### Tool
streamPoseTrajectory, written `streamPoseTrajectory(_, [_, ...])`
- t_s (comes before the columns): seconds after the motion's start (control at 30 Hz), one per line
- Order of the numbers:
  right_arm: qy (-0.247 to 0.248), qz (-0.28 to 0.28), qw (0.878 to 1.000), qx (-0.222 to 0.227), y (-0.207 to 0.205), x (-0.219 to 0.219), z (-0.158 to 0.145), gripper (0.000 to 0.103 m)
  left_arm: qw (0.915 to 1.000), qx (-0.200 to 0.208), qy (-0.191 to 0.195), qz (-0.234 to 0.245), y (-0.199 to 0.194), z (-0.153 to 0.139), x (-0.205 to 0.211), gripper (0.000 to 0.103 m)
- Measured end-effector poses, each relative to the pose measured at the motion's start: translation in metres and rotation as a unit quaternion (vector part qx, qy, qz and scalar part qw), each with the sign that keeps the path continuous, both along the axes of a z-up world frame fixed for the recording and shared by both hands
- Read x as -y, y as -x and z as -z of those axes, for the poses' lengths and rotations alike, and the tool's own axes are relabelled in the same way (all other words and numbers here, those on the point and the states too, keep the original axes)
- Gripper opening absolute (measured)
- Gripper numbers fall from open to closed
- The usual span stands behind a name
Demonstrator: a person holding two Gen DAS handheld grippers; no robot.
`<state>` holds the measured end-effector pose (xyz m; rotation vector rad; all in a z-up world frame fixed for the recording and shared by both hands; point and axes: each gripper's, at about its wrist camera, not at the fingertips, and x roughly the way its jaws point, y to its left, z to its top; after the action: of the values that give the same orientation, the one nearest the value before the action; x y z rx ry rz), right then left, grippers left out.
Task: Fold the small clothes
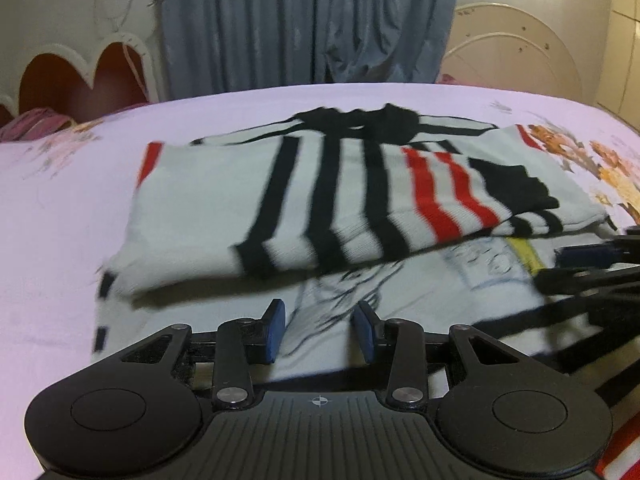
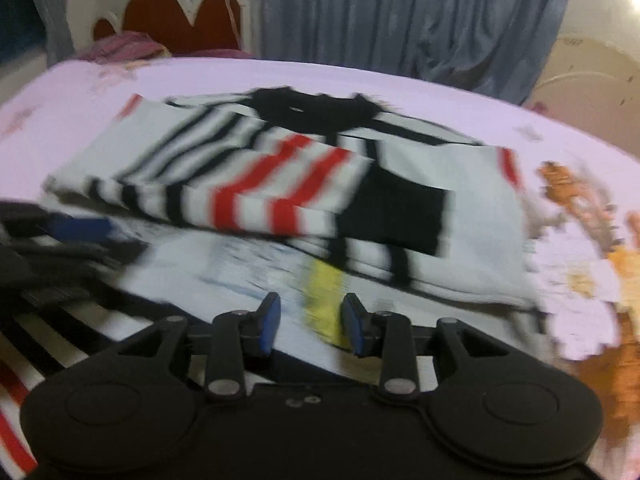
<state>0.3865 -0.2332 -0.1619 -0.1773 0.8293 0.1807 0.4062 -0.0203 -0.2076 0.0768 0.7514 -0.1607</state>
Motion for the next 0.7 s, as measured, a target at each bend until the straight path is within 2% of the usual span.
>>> streamPoseTrajectory(0.07, [-0.005, 0.011, 1.0, 0.001, 0.008, 0.019, 0.001, 0.037, 1.0, 0.003, -0.004, -0.007, 0.007, 0.001, -0.009, 0.039])
streamPoseTrajectory(0.23, [-0.011, 0.03, 0.999, 0.001, 0.02, 0.045, -0.002, 0.037, 0.9992, -0.007, -0.016, -0.037, 0.019, -0.003, -0.021, 0.041])
streamPoseTrajectory(0.33, [-0.049, 0.031, 0.998, 0.001, 0.025, 0.046, -0.012, 0.037, 0.9989, -0.009, -0.005, -0.045, 0.028, -0.013, -0.016, 0.041])
streamPoseTrajectory(0.4, [-0.081, 0.015, 0.997, -0.002, 0.029, 0.039, -0.018, 0.036, 0.9994, -0.004, 0.004, -0.035, 0.036, -0.02, -0.006, 0.041])
streamPoseTrajectory(0.5, [-0.103, -0.026, 0.994, -0.01, 0.037, 0.018, -0.021, 0.036, 0.9997, -0.007, 0.014, -0.021, 0.05, -0.024, 0.009, 0.041])
streamPoseTrajectory(0.7, [-0.102, -0.083, 0.991, -0.022, 0.053, -0.013, -0.02, 0.035, 0.999, -0.03, 0.001, -0.032, 0.071, -0.006, 0.01, 0.041])
